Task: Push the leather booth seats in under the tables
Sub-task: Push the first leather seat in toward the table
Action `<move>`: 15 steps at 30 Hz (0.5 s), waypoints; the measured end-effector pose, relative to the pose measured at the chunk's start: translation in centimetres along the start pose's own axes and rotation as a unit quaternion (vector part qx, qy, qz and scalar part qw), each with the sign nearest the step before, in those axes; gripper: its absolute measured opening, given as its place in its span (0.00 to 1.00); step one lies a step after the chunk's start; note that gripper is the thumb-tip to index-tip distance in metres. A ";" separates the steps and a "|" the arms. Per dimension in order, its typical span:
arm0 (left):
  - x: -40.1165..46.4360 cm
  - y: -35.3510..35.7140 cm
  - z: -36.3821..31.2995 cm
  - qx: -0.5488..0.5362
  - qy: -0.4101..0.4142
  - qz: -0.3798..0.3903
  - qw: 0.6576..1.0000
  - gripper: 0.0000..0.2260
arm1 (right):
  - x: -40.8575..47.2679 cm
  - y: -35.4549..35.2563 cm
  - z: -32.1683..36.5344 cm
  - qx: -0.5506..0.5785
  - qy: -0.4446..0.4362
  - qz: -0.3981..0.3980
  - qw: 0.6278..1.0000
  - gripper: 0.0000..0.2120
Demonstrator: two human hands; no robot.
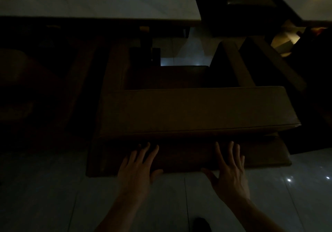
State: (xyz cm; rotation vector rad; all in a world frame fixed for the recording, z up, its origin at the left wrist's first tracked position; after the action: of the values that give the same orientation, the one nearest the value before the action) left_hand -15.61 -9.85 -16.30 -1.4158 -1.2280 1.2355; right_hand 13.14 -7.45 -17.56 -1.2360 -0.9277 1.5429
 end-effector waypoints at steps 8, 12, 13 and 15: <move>2.6 -0.7 1.3 -0.013 -0.007 -0.005 1.000 0.31 | 2.4 -0.9 1.8 0.012 -0.002 0.004 1.000 0.45; 4.8 -1.2 1.9 -0.030 -0.012 -0.014 0.999 0.31 | 4.6 -1.7 3.0 0.020 -0.002 0.006 1.000 0.45; 5.4 -1.2 2.0 -0.037 -0.011 -0.014 0.999 0.31 | 5.2 -1.8 3.2 0.022 -0.002 0.002 1.000 0.45; 6.6 -1.4 2.4 -0.048 -0.008 -0.010 0.999 0.31 | 6.3 -1.9 3.6 0.021 -0.005 -0.013 1.000 0.45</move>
State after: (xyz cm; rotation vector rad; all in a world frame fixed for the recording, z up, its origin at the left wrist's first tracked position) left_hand -18.04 -3.10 -16.20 -1.4616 -1.3258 1.1894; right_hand 9.61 -0.94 -16.77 -1.1820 -0.9104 1.5420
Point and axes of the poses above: each hand's wrist, its own x-axis towards the middle knuckle, its own y-axis out of the palm, z = x × y, the point moved 3 cm from there along x, towards the middle knuckle, and after that the axes turned 7 degrees about z, right-handed, at the moved point
